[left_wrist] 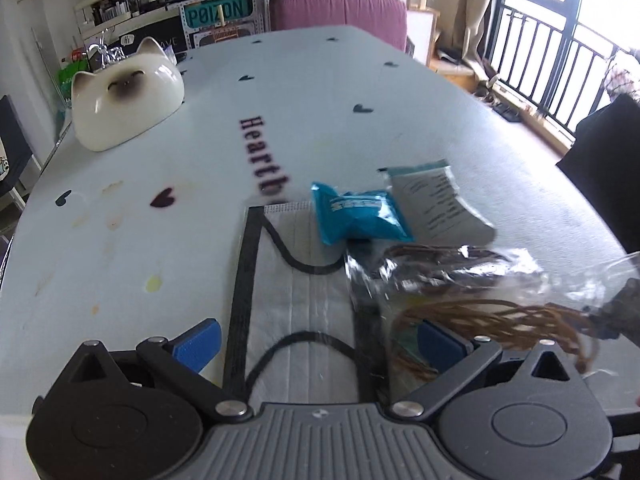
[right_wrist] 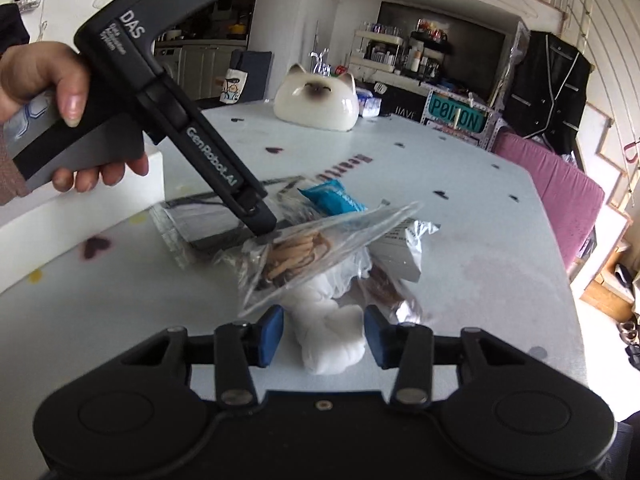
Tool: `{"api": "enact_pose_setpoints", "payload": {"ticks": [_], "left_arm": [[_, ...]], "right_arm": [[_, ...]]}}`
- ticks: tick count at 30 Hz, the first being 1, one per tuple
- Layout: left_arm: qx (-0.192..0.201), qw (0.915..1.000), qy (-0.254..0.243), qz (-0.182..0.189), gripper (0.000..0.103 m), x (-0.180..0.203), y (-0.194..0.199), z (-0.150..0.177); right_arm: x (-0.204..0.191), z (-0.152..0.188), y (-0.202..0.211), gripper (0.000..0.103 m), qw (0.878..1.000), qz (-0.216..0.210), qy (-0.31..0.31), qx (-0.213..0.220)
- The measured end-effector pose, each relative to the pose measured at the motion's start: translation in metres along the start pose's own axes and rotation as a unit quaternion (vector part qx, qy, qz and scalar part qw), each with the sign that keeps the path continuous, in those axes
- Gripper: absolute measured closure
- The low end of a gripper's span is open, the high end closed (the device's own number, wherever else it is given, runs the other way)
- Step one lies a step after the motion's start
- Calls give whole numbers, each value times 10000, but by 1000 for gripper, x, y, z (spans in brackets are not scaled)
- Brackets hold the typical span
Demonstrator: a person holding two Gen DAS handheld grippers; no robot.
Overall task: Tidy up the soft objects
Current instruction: 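Grasp the white mesh with black straps with the left tool while the right tool grasps the white tissue bundle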
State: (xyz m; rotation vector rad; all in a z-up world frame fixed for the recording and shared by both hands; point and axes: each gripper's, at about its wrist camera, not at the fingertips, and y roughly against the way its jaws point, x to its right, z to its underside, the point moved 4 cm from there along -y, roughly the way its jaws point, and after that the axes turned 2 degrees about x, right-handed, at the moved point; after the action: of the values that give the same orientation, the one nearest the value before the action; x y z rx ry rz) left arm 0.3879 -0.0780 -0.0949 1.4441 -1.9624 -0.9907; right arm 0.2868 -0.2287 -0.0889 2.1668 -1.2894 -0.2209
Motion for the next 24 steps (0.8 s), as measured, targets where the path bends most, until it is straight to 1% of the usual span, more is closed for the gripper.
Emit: {"api": "enact_pose_setpoints", "payload": {"ticks": [2,5,7,10,15,20,22,23,24], "left_arm": [[-46,10000,8,-58,0,-4,-10,-3],[-146,9998,91,-124,0,-9,-21,-5],[-226,9995,42,-211,0,-11,-27,-5],[-218,9995,196,-84,0,-14,-30,-5],[-225,9994,252,-121,1,-9,-30,-4],[-207,9996,176,-50,17,1,-22,-1],[-181,9997,143,-7,32,5,-18,0],[-172,9998,124,13,36,7,-15,1],[-171,9998,116,33,44,9,-13,2]], "right_arm": [[1,3,-4,59,10000,-16,-49,-42],[0,6,1,65,10000,-15,-94,9],[0,9,5,69,9999,39,-111,-37],[-2,14,16,70,9997,96,-180,-120],[-7,23,38,72,9988,126,-431,-216],[-9,33,61,73,9964,210,-772,-277],[-7,36,68,73,9954,269,-878,-279],[-7,39,72,73,9949,300,-928,-277],[-8,41,76,73,9942,329,-985,-286]]}}
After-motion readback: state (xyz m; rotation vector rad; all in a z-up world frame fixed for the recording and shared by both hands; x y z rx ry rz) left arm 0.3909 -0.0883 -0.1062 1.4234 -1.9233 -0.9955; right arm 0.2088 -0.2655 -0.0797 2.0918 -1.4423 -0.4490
